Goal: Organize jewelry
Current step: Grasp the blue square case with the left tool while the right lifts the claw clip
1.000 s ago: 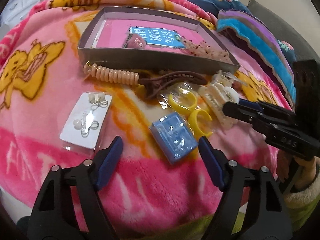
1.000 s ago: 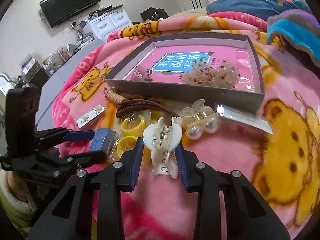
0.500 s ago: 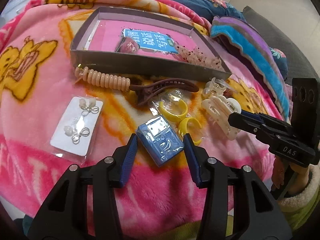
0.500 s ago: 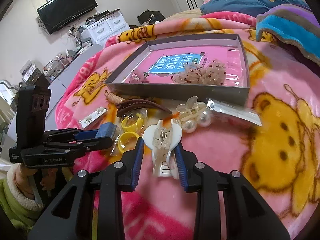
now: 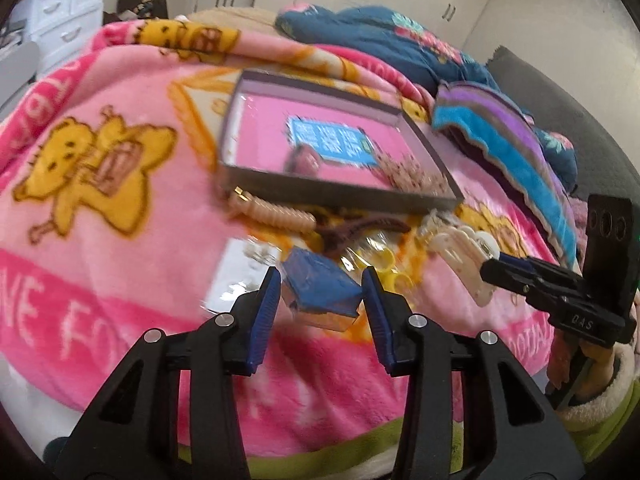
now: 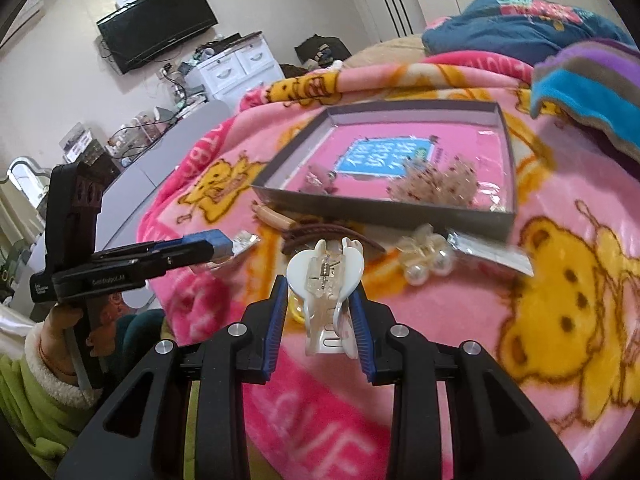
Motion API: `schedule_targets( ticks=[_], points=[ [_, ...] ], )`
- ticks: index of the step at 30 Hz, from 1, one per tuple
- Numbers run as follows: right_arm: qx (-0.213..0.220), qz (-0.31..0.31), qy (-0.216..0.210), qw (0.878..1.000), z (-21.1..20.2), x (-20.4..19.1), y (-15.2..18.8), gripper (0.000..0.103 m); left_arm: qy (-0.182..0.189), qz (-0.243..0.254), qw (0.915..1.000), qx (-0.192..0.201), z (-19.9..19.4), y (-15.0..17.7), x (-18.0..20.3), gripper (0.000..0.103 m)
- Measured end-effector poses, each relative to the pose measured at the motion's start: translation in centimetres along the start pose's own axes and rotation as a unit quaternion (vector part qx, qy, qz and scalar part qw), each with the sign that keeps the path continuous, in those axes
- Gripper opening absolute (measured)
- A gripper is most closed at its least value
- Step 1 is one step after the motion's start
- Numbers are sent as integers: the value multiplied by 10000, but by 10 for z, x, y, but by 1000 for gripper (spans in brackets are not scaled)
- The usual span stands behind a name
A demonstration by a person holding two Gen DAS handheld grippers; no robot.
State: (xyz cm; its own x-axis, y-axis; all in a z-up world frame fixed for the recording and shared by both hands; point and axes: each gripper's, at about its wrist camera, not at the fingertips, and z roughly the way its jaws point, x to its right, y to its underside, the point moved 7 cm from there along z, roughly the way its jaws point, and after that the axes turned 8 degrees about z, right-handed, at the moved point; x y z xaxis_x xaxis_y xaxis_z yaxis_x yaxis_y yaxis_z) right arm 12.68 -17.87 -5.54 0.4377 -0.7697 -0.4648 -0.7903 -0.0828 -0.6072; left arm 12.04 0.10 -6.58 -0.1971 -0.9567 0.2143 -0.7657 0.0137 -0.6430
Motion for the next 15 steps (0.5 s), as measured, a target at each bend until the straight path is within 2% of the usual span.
schedule_targets(
  ticks=[15],
  points=[
    [297, -165, -305, 9990, 8, -26, -42, 30, -234, -123, 9988, 414, -24, -33, -27, 33]
  ],
)
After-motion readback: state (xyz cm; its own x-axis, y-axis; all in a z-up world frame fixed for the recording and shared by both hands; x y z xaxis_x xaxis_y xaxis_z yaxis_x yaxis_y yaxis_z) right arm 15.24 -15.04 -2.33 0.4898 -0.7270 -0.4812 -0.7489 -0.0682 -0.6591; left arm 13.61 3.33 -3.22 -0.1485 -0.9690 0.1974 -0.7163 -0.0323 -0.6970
